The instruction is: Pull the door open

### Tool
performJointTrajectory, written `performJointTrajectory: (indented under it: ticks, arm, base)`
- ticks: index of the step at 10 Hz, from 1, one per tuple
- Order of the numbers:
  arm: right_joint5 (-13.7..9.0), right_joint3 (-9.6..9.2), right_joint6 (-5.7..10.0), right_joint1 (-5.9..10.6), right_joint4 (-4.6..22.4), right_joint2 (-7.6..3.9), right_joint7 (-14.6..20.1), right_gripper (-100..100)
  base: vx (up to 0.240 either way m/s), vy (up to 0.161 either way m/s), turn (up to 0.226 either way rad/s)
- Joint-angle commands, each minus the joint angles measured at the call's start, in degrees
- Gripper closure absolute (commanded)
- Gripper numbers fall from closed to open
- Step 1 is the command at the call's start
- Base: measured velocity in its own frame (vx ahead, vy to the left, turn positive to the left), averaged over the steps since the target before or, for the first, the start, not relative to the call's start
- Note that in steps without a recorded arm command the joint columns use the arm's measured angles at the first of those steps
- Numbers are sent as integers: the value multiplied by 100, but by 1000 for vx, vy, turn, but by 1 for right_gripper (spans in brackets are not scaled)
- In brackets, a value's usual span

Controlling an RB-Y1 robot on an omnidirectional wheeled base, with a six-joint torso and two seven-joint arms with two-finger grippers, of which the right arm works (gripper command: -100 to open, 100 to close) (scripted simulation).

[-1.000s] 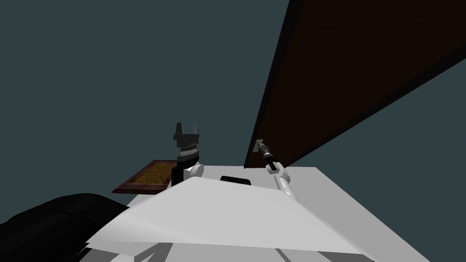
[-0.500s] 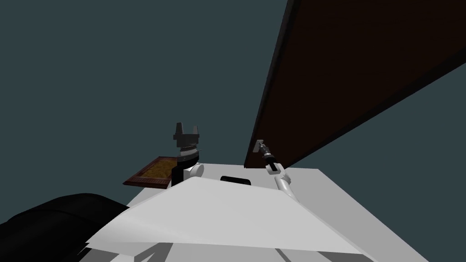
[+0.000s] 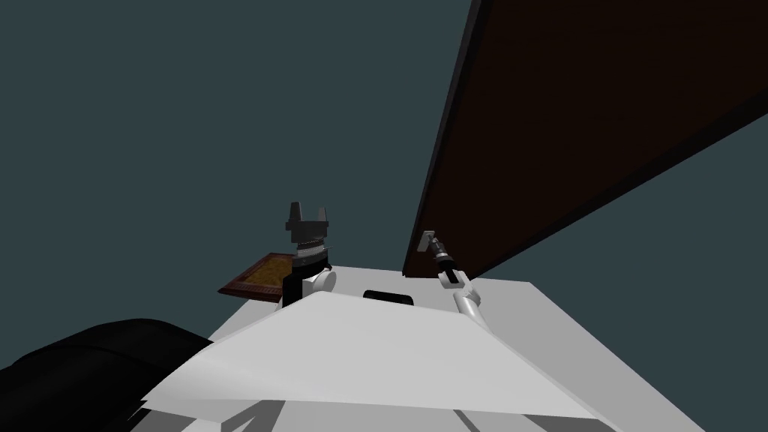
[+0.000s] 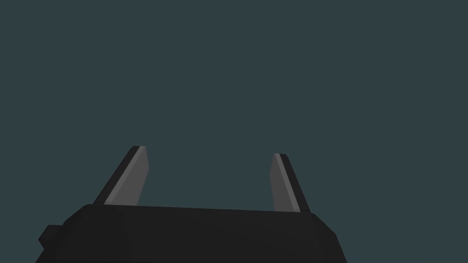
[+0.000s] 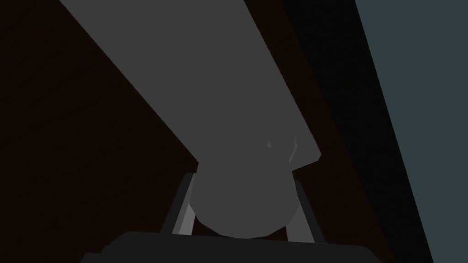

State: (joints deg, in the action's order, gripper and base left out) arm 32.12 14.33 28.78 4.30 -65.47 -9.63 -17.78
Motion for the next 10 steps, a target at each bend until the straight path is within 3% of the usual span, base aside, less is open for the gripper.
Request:
performJointTrajectory:
  ticks: [1,2,3,7,8,9,10]
  arm:
    - [-123,-73,12,-20,-20,45,204,100]
    - [-332,-123,-15,-72,-80,43,408,100]
    - [-332,-123,-15,-72,-80,43,437,100]
    - [-1000,-282,-102,-237,-273,35,1088,100]
    - [-1000,-282,-102,-237,-273,35,1145,100]
    - [-1230,-337,-132,-293,-339,32,1337,100]
    - [-1230,-337,-132,-293,-339,32,1382,100]
  base:
    - [-45,-45,53]
    - [-48,-33,75]
    - [-44,-28,35]
    - [-56,-49,84]
    - [-40,-28,45]
    - [-43,-27,81]
    - [-42,-28,56]
